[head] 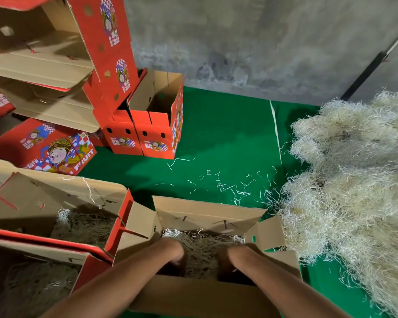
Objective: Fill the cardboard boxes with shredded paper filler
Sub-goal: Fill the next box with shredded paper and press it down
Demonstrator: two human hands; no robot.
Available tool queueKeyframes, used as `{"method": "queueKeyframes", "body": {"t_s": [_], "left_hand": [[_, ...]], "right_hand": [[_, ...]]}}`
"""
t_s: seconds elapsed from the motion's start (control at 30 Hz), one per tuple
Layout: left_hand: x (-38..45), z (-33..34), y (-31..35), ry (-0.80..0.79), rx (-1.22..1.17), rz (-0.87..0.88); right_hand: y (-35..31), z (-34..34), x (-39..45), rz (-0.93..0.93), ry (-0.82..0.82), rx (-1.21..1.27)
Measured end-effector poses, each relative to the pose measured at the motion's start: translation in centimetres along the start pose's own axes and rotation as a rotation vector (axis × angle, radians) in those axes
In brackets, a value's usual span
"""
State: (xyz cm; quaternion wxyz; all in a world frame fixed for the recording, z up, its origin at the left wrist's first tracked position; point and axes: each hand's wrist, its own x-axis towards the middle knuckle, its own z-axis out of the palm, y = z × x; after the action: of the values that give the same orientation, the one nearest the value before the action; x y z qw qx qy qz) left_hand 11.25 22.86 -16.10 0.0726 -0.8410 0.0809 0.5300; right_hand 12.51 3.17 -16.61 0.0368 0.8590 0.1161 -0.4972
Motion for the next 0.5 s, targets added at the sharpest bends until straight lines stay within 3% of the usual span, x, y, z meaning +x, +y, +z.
{"method": "queueKeyframes", "body": {"t_s": [0.1,0.17,0.23,0.37,0.5], "left_hand": [[-0.1,-1.4,0.1,0.073,-0.153,0.025],[-0.2,-2.1,0.2,0.24,-0.214,0.072],[0.0,-2.2,-0.3,0.352,-0.208,0.06],[0.2,-0.9,-0.7,0.268,-0.053,-0.079],[-0.9,-2.3,-0.4,0.236,-0.092,-0.005]], "right_hand": [[-0.9,-1.3,-0.4,-0.062,0.143,0.102],[-1.3,-2.3,-1.0,-0.141,0.31,0.107],[-1.1,-2.5,-1.8,-0.164,0.362,0.084],[0.3,-0.7,-2.7,-0.189,0.394,0.002],[-0.5,-1.9,-3.2,-0.133,0.381,-0.052]]}}
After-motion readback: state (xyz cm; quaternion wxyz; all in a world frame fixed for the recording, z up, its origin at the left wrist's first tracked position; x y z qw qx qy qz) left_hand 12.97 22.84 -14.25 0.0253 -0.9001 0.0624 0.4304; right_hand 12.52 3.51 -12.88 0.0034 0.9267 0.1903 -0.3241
